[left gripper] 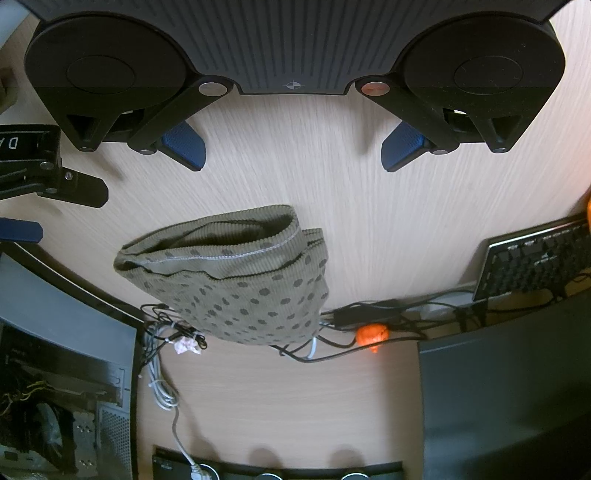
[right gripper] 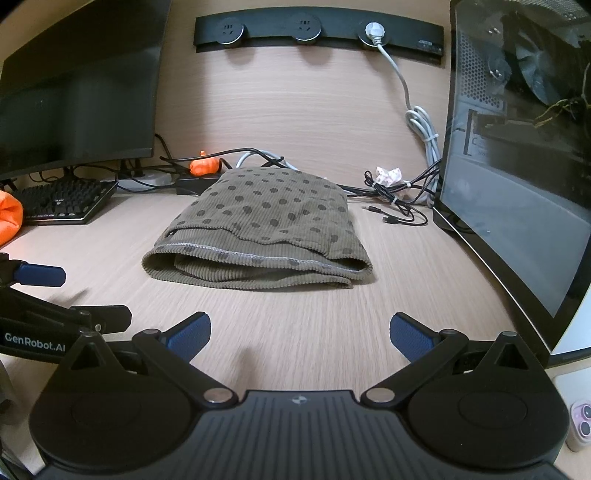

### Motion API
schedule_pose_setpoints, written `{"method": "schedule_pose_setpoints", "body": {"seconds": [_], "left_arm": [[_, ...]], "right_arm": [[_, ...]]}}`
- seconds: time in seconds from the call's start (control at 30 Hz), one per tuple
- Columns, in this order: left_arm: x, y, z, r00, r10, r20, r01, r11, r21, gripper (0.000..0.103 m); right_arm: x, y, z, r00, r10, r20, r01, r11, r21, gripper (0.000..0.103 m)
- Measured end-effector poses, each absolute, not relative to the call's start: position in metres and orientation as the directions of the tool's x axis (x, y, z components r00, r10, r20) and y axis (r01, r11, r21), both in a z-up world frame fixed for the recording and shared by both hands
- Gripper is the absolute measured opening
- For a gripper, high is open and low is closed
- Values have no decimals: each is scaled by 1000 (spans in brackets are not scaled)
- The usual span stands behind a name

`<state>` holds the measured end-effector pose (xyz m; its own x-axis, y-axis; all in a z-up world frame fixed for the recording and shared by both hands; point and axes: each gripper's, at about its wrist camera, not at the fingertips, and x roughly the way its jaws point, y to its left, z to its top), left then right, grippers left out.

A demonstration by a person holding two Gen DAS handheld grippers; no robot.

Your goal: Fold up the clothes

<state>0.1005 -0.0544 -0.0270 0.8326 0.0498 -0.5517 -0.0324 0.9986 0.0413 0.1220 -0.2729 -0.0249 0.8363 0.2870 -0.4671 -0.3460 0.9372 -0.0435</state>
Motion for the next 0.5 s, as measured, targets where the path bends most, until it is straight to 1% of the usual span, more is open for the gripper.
{"method": "schedule_pose_setpoints", "body": {"seconds": [0.5], "left_arm": [[100,-54,-27,832,50,-552,-36,999,36,103]], "right_arm": [[122,-271,-26,837,282,-468,-348,935,-59,103]]}}
